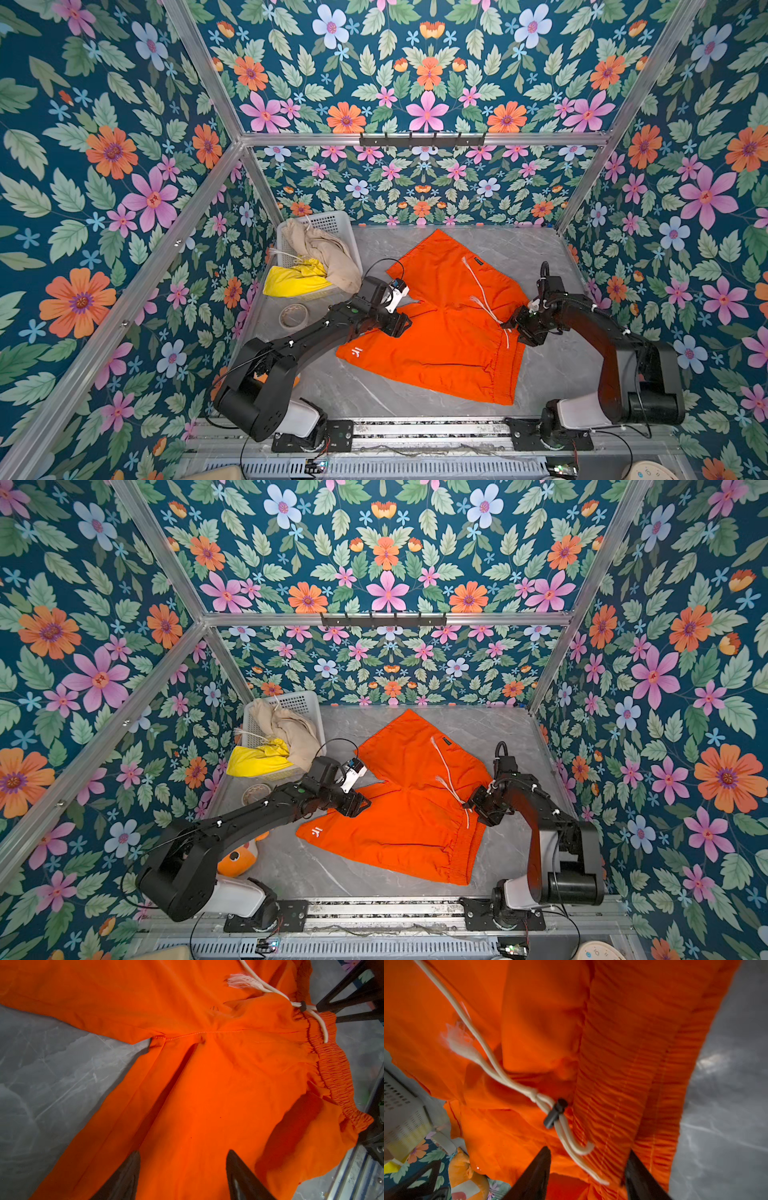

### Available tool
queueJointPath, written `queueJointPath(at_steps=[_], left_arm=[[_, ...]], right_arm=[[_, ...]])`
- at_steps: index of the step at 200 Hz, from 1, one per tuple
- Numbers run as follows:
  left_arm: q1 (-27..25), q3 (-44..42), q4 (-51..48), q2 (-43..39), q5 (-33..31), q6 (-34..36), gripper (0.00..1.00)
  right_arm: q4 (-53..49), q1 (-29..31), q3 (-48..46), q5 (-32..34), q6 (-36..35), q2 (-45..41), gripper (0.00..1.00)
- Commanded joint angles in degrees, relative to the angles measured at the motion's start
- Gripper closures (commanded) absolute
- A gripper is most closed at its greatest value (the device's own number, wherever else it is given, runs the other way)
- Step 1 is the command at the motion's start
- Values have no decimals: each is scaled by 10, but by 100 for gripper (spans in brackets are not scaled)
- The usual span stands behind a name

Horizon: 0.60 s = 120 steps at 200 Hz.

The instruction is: Fold and stack the shorts

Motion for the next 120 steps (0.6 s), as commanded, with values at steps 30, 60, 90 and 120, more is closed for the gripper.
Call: queueJointPath(at_steps=[30,60,90,120], left_arm=[[5,-17,19,-5,-23,-89,32],[43,-10,5,-28,-48,-143,32],[87,8,-42,-50,-79,-172,33],[89,14,-106,-50,-101,-144,38]], right_arm=[[33,-24,88,47,-49,147,49],[32,-48,173,45,-87,200,50],[-30,-51,258,57,-132,170,44],[-90,-29,241,73,-151,54,41]])
